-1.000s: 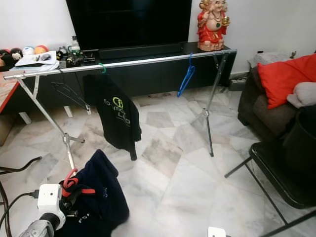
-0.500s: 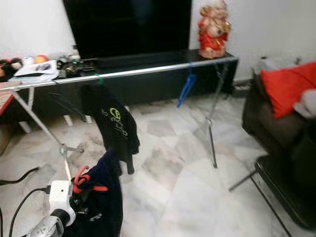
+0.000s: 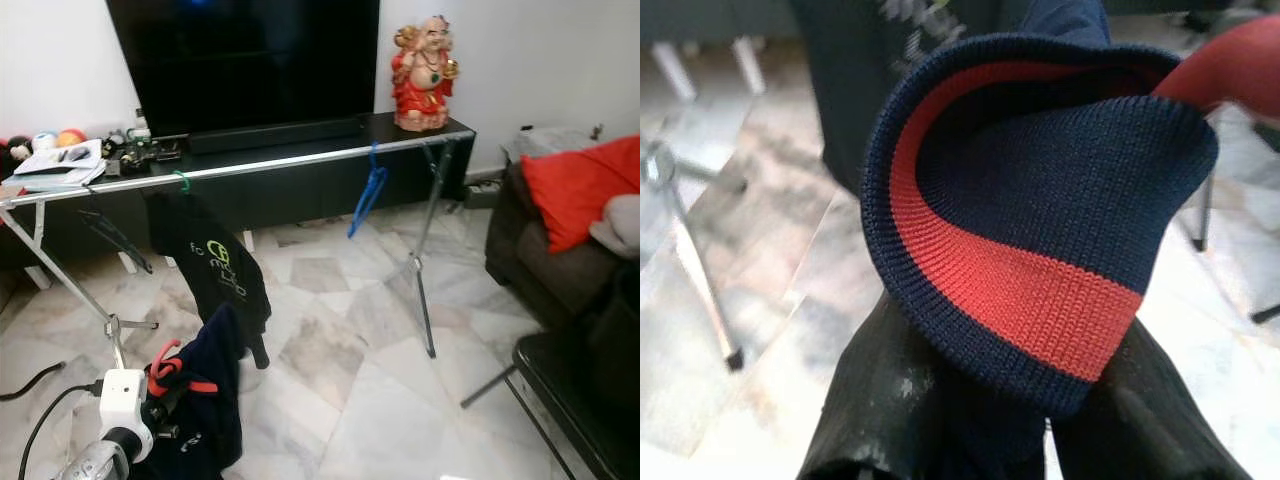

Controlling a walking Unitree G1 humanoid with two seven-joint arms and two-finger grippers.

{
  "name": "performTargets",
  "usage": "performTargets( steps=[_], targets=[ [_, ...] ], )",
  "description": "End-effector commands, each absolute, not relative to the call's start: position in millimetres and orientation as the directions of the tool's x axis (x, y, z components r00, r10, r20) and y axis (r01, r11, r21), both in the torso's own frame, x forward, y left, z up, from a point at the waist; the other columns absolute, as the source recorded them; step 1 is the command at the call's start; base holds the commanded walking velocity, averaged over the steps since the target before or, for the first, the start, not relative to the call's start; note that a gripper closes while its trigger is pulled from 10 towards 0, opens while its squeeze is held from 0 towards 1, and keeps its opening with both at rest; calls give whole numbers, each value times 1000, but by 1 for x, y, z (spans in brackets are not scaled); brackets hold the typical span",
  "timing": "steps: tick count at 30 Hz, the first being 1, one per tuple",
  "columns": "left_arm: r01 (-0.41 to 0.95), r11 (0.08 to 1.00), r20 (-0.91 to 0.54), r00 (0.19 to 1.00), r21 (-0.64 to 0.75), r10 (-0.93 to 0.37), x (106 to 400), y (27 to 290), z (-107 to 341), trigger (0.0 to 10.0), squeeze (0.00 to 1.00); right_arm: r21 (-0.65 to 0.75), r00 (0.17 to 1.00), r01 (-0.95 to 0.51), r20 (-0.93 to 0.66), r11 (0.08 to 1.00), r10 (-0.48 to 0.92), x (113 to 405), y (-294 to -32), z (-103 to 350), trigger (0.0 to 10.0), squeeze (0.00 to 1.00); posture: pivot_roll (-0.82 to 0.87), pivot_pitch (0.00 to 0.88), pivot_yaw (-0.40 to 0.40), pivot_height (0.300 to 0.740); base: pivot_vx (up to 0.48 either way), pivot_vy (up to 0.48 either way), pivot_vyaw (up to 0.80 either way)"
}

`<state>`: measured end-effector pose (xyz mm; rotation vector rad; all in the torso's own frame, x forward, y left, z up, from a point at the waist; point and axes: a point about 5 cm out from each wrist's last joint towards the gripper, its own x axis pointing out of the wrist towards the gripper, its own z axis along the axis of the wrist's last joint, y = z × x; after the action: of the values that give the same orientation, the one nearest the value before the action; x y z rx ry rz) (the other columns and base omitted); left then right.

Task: Hang hanger

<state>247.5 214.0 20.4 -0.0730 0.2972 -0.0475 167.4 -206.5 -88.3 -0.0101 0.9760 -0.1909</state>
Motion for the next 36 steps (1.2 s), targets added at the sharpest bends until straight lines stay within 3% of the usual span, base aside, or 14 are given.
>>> performTargets(
  steps=[1,14,21,36],
  targets=[
    [28,996,-258,965,-79,-48,251,218,28,10000,0,-86,553,150,-818,985,-156,171,-203,-87,10000,0,53,37,42,740,334,0,0],
    [58,996,-266,961,-73,-76,251,214,28,10000,0,-85,558,150,-815,985,-155,174,-199,-86,10000,0,55,48,40,740,400,0,0],
    [175,983,-292,939,-57,-184,248,201,25,10000,0,-91,559,138,-815,986,-154,175,-199,-86,10000,0,57,48,37,740,480,0,0],
    [191,980,-277,940,-60,-200,257,193,31,10000,0,-97,555,122,-818,988,-149,172,-197,-88,10000,0,57,49,34,740,480,0,0]
  ],
)
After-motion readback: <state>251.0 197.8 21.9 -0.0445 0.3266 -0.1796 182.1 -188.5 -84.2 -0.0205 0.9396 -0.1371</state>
